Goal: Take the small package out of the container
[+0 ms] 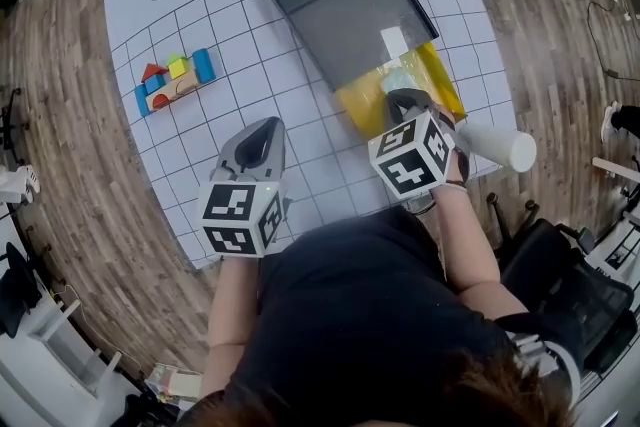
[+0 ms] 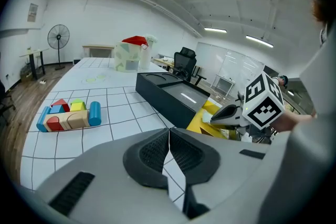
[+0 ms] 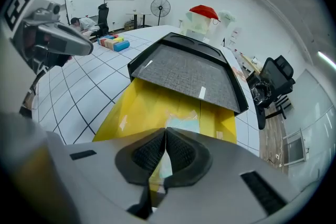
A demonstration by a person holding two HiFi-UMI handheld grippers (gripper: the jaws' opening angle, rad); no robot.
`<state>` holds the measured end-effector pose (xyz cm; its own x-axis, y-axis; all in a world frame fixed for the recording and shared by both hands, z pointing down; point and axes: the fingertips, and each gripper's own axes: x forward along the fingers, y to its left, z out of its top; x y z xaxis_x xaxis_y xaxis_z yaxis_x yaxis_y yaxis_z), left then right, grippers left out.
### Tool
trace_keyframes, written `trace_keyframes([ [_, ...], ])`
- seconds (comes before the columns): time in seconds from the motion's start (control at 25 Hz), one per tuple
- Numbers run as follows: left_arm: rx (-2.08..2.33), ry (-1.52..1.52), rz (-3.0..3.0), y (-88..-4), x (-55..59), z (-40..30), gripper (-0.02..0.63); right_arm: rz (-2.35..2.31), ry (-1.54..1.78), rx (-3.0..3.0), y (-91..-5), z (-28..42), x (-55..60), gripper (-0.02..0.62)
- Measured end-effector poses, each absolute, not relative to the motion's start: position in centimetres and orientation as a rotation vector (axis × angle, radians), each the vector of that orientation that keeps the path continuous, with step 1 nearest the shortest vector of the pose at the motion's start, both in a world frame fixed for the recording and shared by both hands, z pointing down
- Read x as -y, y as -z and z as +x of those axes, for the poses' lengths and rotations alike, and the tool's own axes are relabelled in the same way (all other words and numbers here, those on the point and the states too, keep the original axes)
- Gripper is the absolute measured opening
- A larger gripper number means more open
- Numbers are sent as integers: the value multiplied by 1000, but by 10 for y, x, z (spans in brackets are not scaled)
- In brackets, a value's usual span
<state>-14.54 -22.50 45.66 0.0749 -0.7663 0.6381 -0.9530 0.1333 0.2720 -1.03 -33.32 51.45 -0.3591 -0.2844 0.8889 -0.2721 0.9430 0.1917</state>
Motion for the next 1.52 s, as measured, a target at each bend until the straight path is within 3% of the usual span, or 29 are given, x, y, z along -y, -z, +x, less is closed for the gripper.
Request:
trace_keyframes([
  [0.68,1811,-290,1635,-436,175,-196,29,567,112,2046,-454,-23,318,17],
  [1.52,1981,-203,1552,-406,130,-219,29,420,177,2326,-394,-85,247,17],
])
